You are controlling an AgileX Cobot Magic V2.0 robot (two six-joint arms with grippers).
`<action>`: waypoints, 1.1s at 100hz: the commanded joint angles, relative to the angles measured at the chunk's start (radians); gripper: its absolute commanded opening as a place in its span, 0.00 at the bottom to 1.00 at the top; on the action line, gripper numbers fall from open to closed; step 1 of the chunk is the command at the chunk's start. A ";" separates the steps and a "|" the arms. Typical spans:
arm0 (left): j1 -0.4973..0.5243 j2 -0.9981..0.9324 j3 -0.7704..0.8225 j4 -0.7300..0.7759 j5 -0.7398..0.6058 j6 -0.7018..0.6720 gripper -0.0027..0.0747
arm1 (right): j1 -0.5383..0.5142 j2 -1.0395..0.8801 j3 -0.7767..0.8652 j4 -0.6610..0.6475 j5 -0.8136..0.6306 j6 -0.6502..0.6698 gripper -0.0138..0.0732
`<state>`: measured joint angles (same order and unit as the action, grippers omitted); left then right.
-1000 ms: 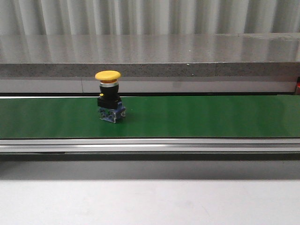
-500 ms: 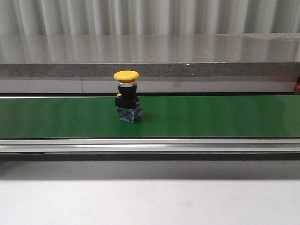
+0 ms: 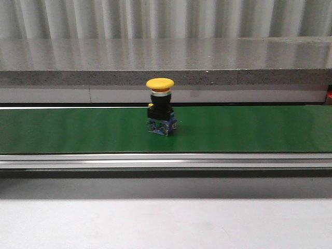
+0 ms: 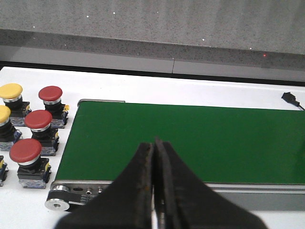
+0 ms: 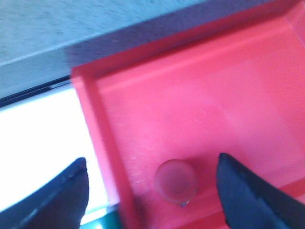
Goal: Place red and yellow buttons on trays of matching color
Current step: 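Lower the red button into the red tray and open the right gripper, then grasp the yellow button arriving on the belt with the right gripper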
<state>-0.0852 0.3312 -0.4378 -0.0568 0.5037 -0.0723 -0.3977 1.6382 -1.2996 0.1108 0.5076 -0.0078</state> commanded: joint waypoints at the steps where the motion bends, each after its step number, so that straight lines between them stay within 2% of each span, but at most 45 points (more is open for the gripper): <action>1: -0.008 0.008 -0.026 -0.010 -0.076 0.003 0.01 | 0.030 -0.095 -0.026 0.001 0.007 -0.045 0.80; 28: -0.008 0.008 -0.026 -0.010 -0.076 0.003 0.01 | 0.201 -0.184 -0.020 0.001 0.167 -0.086 0.80; 76: -0.008 0.008 -0.026 -0.011 -0.076 0.003 0.01 | 0.564 -0.238 0.160 0.001 0.275 -0.139 0.80; 110: -0.008 0.008 -0.026 -0.011 -0.076 0.003 0.01 | 0.686 -0.229 0.183 0.003 0.321 -0.147 0.80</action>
<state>-0.0852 0.3312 -0.4378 -0.0568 0.5037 -0.0723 0.2746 1.4421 -1.0914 0.1108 0.8540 -0.1388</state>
